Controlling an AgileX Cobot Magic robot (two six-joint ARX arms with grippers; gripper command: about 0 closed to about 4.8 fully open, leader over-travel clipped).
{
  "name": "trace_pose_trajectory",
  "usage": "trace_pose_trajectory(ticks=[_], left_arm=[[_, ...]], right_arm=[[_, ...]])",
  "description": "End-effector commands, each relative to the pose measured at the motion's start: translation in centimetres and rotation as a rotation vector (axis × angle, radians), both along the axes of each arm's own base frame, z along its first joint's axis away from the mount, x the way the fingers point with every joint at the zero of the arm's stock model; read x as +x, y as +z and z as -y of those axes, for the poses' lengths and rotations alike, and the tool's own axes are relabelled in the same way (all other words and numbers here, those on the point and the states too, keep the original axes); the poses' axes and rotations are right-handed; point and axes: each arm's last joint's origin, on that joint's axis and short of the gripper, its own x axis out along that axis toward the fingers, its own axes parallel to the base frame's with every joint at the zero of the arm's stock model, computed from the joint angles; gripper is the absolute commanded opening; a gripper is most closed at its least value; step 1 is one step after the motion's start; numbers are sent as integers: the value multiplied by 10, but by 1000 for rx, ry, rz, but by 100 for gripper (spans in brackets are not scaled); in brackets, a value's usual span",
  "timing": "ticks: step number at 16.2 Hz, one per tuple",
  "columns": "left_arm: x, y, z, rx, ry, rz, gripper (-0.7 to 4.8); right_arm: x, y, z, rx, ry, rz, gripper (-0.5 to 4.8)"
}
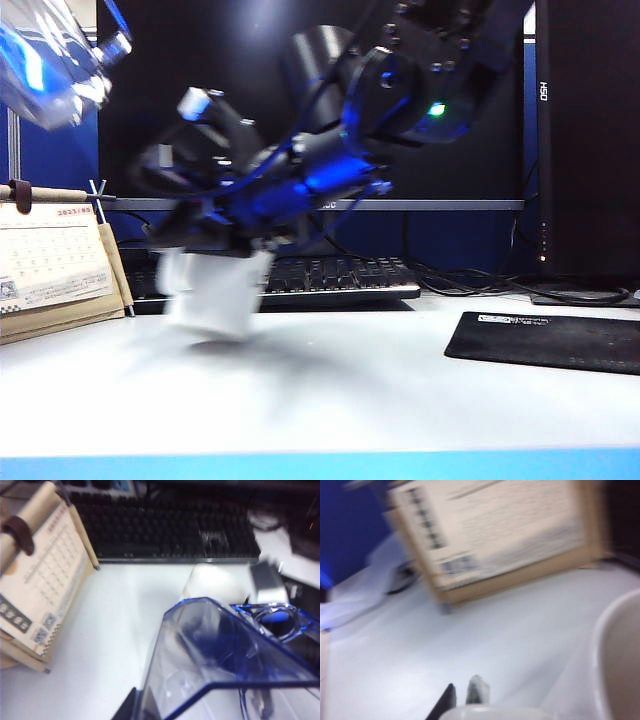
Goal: Swap the positions of the transparent plastic cup and the white ceramic cup.
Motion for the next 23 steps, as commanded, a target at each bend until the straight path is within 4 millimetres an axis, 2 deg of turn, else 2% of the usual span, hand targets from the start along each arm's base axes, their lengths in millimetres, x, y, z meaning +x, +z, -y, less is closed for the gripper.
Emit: trace_pose_trajectory(ticks=[1, 5, 8, 17, 23], left_arm=[[-7, 4, -9, -51, -11, 25, -6], [-14, 6, -11, -87, -47, 42, -6], [-16, 7, -10, -107, -84, 47, -6], [-16, 7, -10, -103, -94, 58, -6], [-17, 7, -8, -107, -140, 63, -6]], right_arm=[[-19, -34, -6, -132, 51, -227, -5], [-11, -29, -18, -130, 75, -242, -5], [-11, -36, -19, -153, 91, -280, -5], [-42, -41, -41, -212, 101, -273, -5], [-32, -30, -44, -108, 49, -147, -5]])
